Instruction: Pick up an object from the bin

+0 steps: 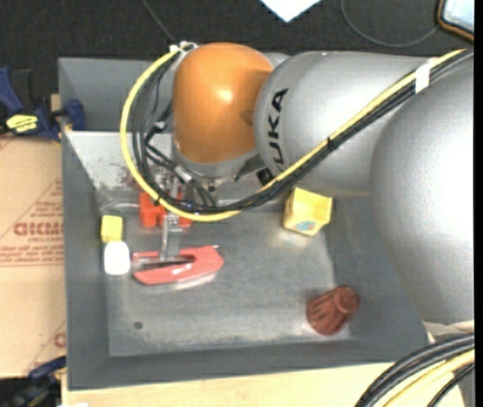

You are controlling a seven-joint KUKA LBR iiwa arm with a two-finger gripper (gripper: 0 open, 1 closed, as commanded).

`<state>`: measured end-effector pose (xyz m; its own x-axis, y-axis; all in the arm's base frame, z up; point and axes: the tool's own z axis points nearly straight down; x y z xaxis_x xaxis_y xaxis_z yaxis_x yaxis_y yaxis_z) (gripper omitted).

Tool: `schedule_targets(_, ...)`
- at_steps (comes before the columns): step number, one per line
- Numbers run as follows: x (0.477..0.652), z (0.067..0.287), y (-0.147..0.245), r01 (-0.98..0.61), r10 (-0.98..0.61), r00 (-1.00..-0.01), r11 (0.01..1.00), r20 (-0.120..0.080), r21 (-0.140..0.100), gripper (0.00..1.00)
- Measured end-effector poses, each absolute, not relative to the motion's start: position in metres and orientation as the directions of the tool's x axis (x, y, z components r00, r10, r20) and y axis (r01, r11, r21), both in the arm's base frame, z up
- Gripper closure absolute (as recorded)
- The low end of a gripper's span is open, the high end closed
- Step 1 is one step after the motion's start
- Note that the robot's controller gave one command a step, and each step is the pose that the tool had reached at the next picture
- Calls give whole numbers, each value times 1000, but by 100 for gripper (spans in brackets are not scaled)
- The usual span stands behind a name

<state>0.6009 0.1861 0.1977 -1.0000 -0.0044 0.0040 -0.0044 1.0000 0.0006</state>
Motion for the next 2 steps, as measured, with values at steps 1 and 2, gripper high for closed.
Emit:
schedule_targets(1,602,203,185,1,1,-1000,1000,-4,2,0)
schedule_targets(2,579,71,112,-126,-126,-992,992,-2,1,0)
